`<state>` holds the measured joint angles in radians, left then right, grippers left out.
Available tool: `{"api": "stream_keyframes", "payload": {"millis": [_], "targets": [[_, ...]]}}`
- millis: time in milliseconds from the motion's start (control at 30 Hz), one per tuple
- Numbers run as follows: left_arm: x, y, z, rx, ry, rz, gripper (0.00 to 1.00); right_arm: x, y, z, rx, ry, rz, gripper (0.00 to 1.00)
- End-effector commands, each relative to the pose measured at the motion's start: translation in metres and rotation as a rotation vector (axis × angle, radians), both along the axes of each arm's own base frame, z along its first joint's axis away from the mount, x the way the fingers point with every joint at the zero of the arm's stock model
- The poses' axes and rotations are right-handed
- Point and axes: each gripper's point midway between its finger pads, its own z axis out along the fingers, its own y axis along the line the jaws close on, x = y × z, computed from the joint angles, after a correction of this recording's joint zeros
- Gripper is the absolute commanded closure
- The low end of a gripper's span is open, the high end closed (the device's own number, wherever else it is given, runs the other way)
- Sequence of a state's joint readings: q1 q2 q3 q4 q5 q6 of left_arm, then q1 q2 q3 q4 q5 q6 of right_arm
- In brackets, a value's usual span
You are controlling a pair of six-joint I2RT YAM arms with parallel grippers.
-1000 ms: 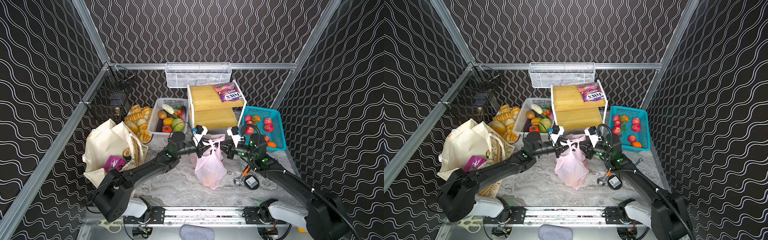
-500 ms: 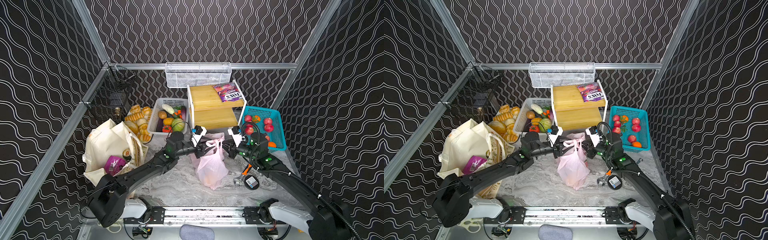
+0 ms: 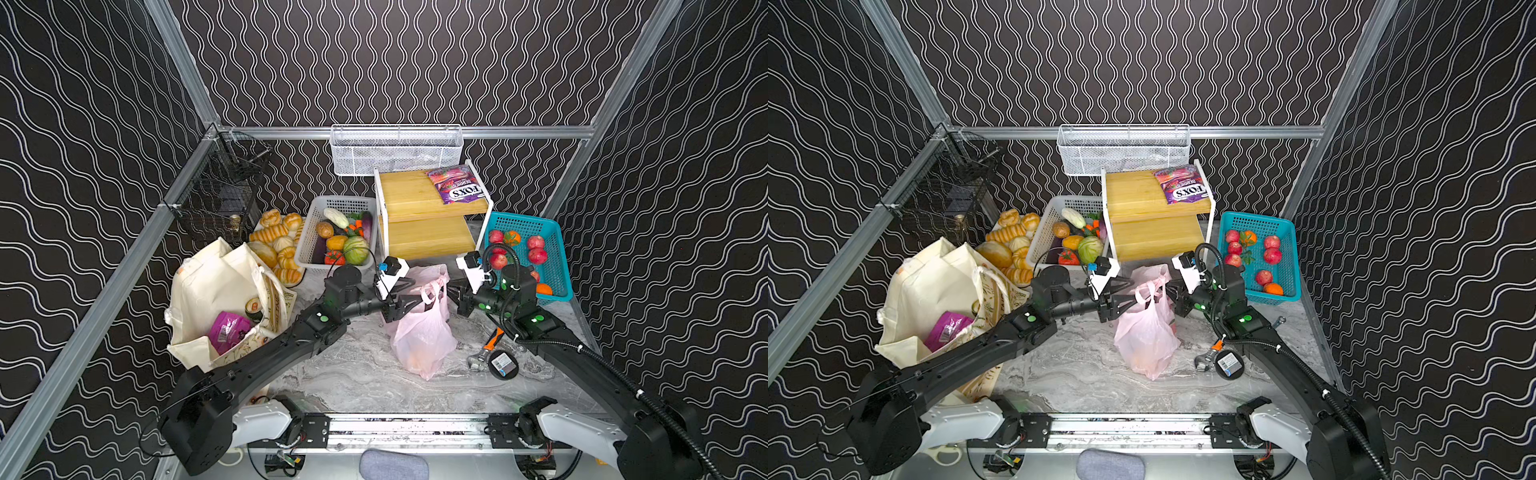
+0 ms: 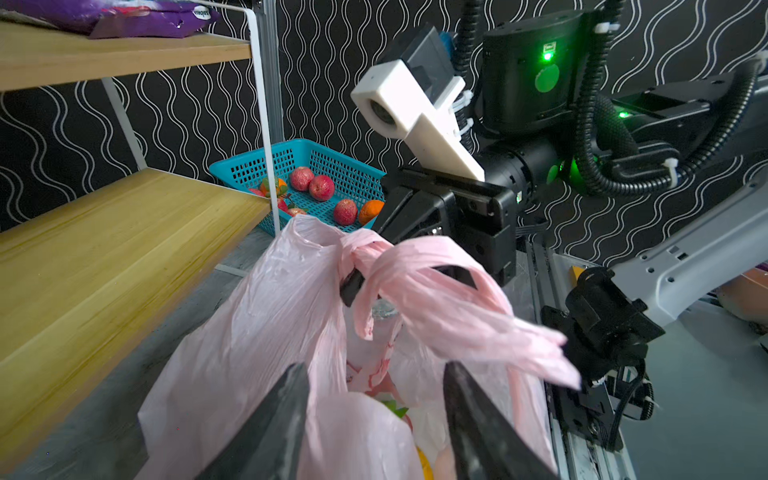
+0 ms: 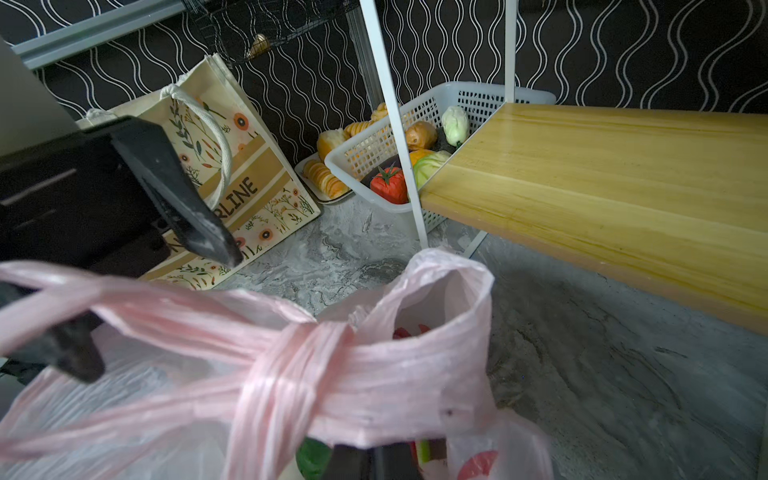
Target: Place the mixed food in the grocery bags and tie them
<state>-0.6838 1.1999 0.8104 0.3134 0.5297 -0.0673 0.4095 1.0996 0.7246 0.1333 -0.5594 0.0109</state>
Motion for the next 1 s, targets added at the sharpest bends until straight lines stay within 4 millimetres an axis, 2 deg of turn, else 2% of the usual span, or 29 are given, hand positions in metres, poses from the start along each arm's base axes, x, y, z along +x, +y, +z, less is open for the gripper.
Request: {"api": "stream_keyframes", "payload": {"millis": [0, 200, 300, 500, 733, 800, 867, 967], "targets": [[-0.006, 0.008, 0.003, 0.030, -0.035, 0.013, 0.41, 0.002, 0.000, 0.011, 0.022, -0.028, -0.007, 1.00], [-0.030, 0.017, 0.041, -0.042, -0.024, -0.038, 0.33, 0.004, 0.000, 0.010, 0.021, -0.024, -0.016, 1.00], [-0.036, 0.015, 0.053, -0.053, 0.093, -0.064, 0.29, 0.006, -0.001, 0.013, 0.024, -0.029, -0.026, 1.00], [-0.024, 0.003, 0.031, 0.066, 0.451, -0.016, 0.31, 0.007, 0.000, 0.012, 0.032, -0.025, -0.028, 1.00], [-0.033, -0.015, 0.019, 0.112, 0.546, -0.085, 0.34, 0.008, 0.001, 0.014, 0.032, -0.027, -0.020, 1.00], [-0.033, -0.020, 0.014, 0.138, 0.562, -0.095, 0.38, 0.007, 0.001, 0.014, 0.032, -0.027, -0.021, 1.00], [-0.032, -0.022, 0.013, 0.149, 0.564, -0.095, 0.47, 0.007, 0.001, 0.014, 0.031, -0.029, -0.020, 1.00], [-0.023, -0.021, 0.018, 0.118, 0.528, -0.049, 0.78, 0.005, 0.000, 0.012, 0.023, -0.024, -0.021, 1.00]]}}
